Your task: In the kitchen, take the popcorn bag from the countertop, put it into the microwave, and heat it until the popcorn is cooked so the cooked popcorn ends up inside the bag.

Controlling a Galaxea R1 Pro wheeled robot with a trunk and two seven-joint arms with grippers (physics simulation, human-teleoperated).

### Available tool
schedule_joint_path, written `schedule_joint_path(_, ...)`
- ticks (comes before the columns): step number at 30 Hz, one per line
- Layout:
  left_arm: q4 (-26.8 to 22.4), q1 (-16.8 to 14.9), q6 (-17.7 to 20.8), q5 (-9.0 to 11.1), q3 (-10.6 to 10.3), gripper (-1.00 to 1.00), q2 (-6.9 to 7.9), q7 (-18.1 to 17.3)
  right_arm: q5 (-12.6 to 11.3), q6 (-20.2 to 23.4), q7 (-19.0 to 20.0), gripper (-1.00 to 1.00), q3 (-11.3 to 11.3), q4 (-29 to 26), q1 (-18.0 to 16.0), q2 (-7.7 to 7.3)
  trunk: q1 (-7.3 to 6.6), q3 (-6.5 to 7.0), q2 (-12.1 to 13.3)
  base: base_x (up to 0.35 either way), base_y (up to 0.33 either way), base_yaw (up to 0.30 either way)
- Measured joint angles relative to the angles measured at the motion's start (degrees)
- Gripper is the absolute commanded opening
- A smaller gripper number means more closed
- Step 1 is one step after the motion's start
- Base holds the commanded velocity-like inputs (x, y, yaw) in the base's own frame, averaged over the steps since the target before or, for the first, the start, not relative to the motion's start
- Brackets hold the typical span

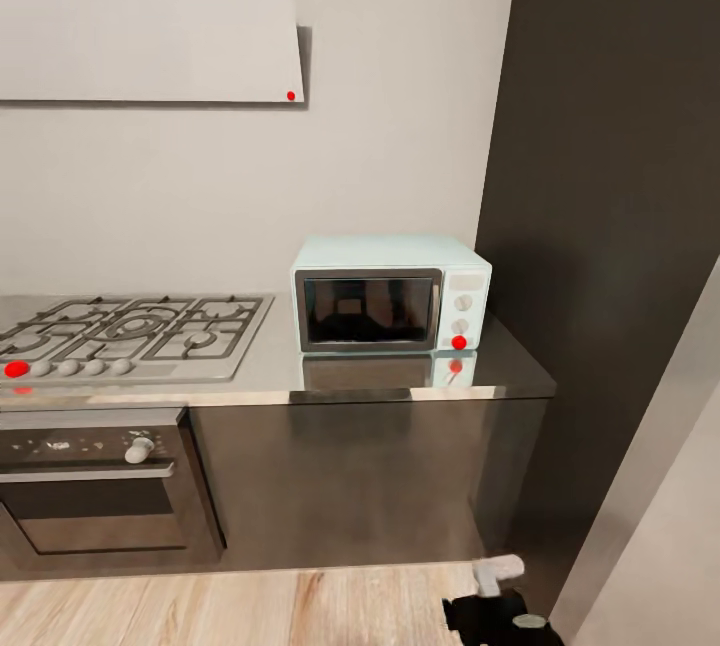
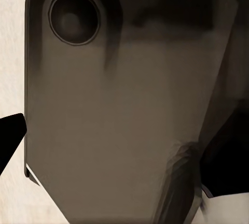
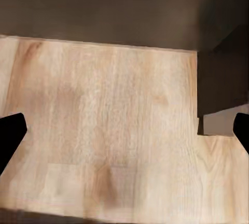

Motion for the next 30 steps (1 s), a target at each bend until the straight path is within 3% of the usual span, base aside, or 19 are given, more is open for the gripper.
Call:
schedule_joint_path(2, 0.0, 0.0, 0.0, 0.0, 0.0, 1.00, 0.00, 0.0, 0.2, 8.4, -0.1, 1.00, 0.0, -6.3, -4.5, 2.53, 0.00, 0.00, 0.0, 0.000, 0.000, 0.000)
schedule_joint_path(4, 0.0, 0.0, 0.0, 0.0, 0.0, 1.00, 0.00, 0.0, 0.1, 14.9, -0.2, 1.00, 0.1, -8.6, -12.1, 4.24, 0.00, 0.01, 0.0, 0.000, 0.000, 0.000)
schedule_joint_path(7, 0.0, 0.0, 0.0, 0.0, 0.0, 1.00, 0.00, 0.0, 0.1, 21.7, -0.3, 1.00, 0.0, -9.5, -25.3, 5.37, 0.00, 0.00, 0.0, 0.000, 0.000, 0.000)
schedule_joint_path(8, 0.0, 0.0, 0.0, 0.0, 0.0, 1.00, 0.00, 0.0, 0.0, 23.9, -0.3, 1.00, -0.1, -9.5, -31.3, 5.70, 0.00, 0.00, 0.0, 0.000, 0.000, 0.000)
schedule_joint_path(9, 0.0, 0.0, 0.0, 0.0, 0.0, 1.00, 0.00, 0.0, -0.9, 24.0, -0.3, 1.00, -0.3, -9.7, -37.7, 5.95, 0.00, 0.01, 0.0, 0.000, 0.000, 0.000)
schedule_joint_path(11, 0.0, 0.0, 0.0, 0.0, 0.0, 1.00, 0.00, 0.0, -1.4, 24.0, -0.5, 1.00, -0.8, -9.8, -46.1, 6.02, 0.00, 0.00, 0.0, 0.000, 0.000, 0.000)
schedule_joint_path(12, 0.0, 0.0, 0.0, 0.0, 0.0, 1.00, 0.00, 0.0, -1.4, 24.0, -0.6, 1.00, -1.9, -9.7, -49.5, 5.94, 0.00, 0.01, 0.0, 0.000, 0.000, 0.000)
schedule_joint_path(14, -0.1, 0.0, 0.0, 0.0, 0.0, 1.00, 0.00, -0.1, -0.8, 24.0, -1.1, 1.00, -6.5, -10.8, -55.0, 5.98, 0.00, 0.01, 0.0, 0.000, 0.000, 0.000)
schedule_joint_path(22, 0.0, 0.0, 0.0, 0.0, 0.0, 1.00, 0.06, -0.4, -0.9, 24.0, -3.1, 1.00, -7.2, -10.4, -56.4, 5.81, 0.00, -0.01, 0.0, 0.000, 0.000, 0.000)
schedule_joint_path(27, 0.0, 0.0, 0.0, 0.0, 0.0, 1.00, 0.00, -0.5, 1.2, 24.0, -4.2, 1.00, -7.2, -7.3, -56.3, 5.80, 0.00, -0.01, 0.0, 0.024, 0.000, 0.000)
schedule_joint_path(30, 0.0, 0.0, 0.0, -0.1, 0.0, 1.00, 0.05, -0.5, 1.4, 20.9, -4.0, 1.00, -7.2, -6.7, -54.5, 5.61, -0.02, -0.01, 0.0, 0.215, 0.000, 0.000)
